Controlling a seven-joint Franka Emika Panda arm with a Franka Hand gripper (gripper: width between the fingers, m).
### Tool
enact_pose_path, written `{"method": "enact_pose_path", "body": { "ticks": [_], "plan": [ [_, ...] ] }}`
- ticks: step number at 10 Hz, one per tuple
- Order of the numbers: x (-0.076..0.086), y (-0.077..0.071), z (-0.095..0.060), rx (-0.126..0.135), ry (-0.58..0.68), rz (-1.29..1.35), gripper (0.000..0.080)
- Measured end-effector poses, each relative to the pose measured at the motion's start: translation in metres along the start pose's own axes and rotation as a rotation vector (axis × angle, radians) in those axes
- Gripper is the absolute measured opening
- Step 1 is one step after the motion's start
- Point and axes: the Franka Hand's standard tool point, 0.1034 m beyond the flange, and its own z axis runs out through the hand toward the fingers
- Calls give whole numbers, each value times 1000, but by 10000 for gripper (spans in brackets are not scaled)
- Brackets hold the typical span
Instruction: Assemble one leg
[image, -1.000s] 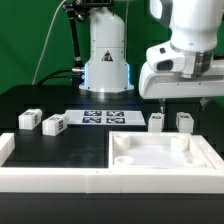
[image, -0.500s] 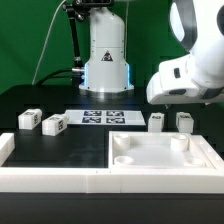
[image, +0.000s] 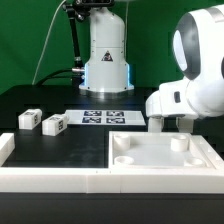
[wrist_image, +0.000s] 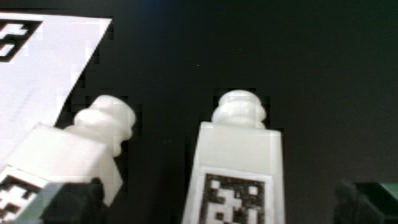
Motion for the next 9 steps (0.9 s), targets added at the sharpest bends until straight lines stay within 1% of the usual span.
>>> {"method": "enact_pose_path", "body": {
  "ticks": [2,5,6,7,8,9],
  "plan": [
    [7,-2,4,2,13,-1,649],
    [14,-1,6,10,39,-2,649],
    [14,-1,6,10,39,-2,541],
    [14,-1,6,10,39,-2,408],
    [14,-1,6,11,39,-2,408],
    [14,-1,6,11,39,-2,290]
  ]
}}
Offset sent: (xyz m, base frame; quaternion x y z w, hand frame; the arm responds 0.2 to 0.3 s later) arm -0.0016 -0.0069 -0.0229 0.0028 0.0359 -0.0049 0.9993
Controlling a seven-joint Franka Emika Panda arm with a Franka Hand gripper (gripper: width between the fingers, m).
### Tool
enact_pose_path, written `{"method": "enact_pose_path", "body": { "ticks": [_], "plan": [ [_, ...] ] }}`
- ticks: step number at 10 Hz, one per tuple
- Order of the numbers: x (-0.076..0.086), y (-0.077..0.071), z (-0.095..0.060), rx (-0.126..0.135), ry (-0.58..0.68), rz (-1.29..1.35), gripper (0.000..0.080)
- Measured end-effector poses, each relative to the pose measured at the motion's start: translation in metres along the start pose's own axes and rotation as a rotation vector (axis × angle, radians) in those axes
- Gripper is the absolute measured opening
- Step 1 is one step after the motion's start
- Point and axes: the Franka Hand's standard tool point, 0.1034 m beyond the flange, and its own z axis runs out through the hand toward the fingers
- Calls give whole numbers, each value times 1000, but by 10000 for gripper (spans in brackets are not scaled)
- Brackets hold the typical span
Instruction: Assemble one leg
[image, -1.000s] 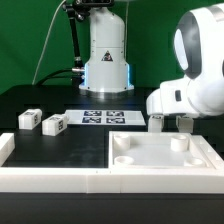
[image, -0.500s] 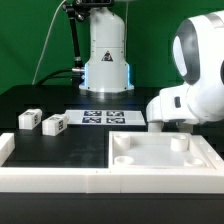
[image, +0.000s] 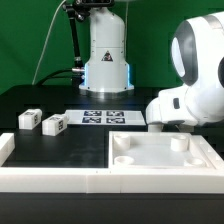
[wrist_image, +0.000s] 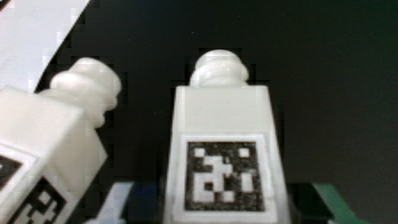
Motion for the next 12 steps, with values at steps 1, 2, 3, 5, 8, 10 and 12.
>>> {"method": "enact_pose_path", "body": {
  "ticks": [1,2,3,5,8,10,12],
  "plan": [
    [0,0,0,0,0,0,290],
    [0,0,0,0,0,0,290],
    [0,0,0,0,0,0,290],
    [0,0,0,0,0,0,290],
    [-24,6,-24,1,-23,-22,290],
    [-46,7,-43,-9,-31,-24,291],
    [-45,6,-48,-7,5,-24,291]
  ]
}}
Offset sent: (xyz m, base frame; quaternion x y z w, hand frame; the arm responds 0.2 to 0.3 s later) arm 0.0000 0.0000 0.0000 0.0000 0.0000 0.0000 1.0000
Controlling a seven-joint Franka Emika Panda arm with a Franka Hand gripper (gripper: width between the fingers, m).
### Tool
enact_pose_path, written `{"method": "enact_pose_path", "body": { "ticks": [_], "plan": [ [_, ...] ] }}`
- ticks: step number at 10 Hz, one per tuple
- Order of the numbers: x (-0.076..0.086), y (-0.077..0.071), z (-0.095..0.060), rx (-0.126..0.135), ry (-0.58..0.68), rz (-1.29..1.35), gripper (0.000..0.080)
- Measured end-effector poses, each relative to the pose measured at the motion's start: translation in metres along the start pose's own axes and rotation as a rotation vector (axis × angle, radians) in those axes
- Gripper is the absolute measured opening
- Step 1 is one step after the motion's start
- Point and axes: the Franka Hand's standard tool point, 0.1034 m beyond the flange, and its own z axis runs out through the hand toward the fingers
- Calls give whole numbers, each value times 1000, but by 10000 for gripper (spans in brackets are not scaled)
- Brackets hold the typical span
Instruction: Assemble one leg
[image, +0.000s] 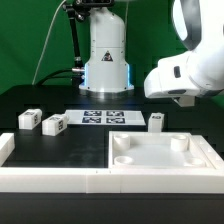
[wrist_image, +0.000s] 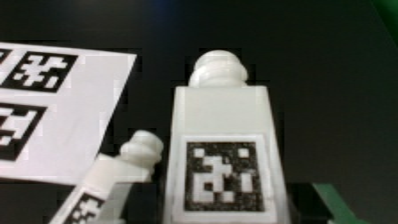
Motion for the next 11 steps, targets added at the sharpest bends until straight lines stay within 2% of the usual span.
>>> {"method": "enact_pose_path", "body": {
  "ticks": [2,3,4,5,8,9,11],
  "plan": [
    [5,-1,-3,4,45,0,291],
    [12,-3,-8,11,163,3,291],
    [8,-1,-7,9,215,6,291],
    [12,4,-15,9,289,-15,291],
    [6,15,-51,10,516,-17,291],
    [5,14,-58,11,589,-19,291],
    [10,14,-59,14,782,-25,291]
  ]
}}
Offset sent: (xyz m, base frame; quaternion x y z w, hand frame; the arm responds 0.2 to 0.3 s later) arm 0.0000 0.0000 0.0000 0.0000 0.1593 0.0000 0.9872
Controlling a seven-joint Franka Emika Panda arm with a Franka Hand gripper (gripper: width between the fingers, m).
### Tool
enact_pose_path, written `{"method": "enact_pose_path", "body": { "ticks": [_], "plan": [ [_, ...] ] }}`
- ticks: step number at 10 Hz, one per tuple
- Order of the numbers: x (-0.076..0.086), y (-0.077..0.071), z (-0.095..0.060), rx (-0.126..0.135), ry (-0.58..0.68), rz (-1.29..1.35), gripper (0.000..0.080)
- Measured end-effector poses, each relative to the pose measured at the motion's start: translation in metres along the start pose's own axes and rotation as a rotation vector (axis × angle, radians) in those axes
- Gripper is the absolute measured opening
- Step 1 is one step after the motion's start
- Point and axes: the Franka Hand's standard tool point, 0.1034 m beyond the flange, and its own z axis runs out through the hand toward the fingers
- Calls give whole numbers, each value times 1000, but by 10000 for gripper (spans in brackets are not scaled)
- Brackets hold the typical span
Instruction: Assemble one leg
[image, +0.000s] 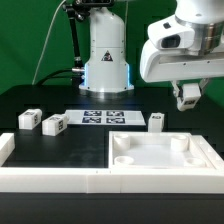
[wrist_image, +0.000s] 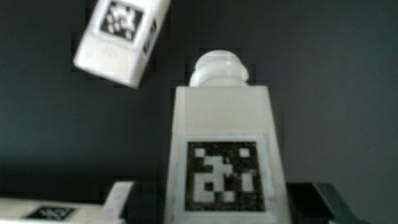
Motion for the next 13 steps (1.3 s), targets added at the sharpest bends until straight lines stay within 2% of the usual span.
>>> {"method": "enact_pose_path", "body": {
  "ticks": [1,3,5,7,9,10,12,13],
  "plan": [
    [3,1,0,2,69,-5,291],
    [22,10,-3,9,270,-38,291],
    [41,17,-20,10,446,-59,291],
    [40,17,-20,18,624,-62,291],
    [41,17,-19,18,619,-63,291],
    [50,22,-22,-3,628,-111,291],
    [78,43,-28,-47,652,-178,291],
    [86,46,-30,-54,656,-190,291]
  ]
}}
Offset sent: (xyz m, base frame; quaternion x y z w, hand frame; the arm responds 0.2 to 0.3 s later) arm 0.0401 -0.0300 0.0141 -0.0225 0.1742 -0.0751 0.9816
